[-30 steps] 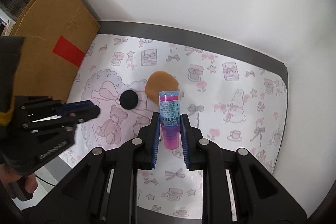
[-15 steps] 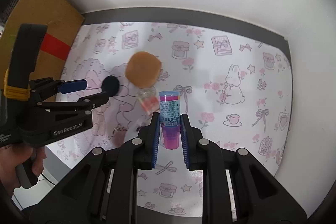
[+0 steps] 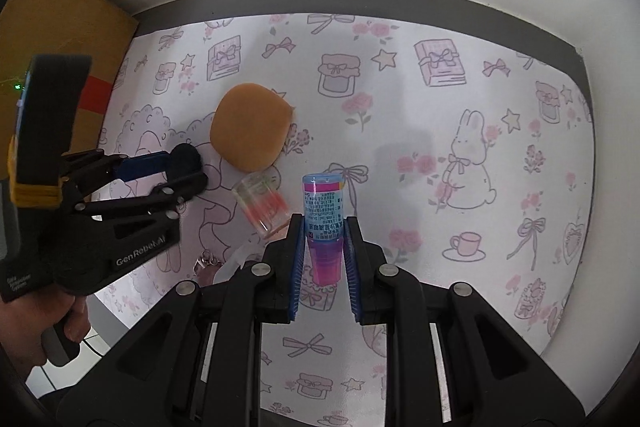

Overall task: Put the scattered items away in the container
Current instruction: 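Carry the black puff with the left tool while the right tool carries the tube over the box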

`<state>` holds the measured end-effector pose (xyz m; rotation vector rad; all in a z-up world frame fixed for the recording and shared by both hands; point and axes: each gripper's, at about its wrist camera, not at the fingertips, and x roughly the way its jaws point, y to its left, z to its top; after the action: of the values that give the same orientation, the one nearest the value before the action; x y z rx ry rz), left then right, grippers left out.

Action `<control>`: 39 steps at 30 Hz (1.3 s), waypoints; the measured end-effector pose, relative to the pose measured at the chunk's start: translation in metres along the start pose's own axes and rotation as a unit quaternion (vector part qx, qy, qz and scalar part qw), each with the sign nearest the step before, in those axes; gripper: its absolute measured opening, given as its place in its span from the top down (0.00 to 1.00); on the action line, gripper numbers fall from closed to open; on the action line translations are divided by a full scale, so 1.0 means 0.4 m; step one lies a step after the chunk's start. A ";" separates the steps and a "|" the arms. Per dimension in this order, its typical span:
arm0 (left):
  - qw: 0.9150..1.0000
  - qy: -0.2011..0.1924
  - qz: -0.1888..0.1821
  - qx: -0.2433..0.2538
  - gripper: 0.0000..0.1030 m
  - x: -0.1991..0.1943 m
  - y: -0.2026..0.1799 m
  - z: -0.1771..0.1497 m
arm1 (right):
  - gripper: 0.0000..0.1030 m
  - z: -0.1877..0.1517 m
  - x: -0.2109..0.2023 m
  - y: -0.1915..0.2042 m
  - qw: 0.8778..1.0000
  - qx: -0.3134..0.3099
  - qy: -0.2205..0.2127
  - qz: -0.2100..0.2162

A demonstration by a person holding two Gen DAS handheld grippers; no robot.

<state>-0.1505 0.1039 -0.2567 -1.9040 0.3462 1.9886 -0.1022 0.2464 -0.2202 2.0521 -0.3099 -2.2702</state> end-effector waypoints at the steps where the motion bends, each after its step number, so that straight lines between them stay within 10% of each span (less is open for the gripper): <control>1: 1.000 0.001 -0.006 -0.002 0.67 -0.002 0.003 -0.003 | 0.81 0.000 0.002 0.002 1.000 -0.001 0.001 0.000; 39: 0.977 -0.201 -0.046 -0.059 0.67 -0.506 0.192 -0.241 | 0.81 -0.016 -0.314 0.355 0.988 -0.086 -0.127 0.006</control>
<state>-0.0908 -0.0243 -0.0664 -1.4961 0.0290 2.3052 -0.0945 0.1299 -0.0707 1.6781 -0.1321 -2.4566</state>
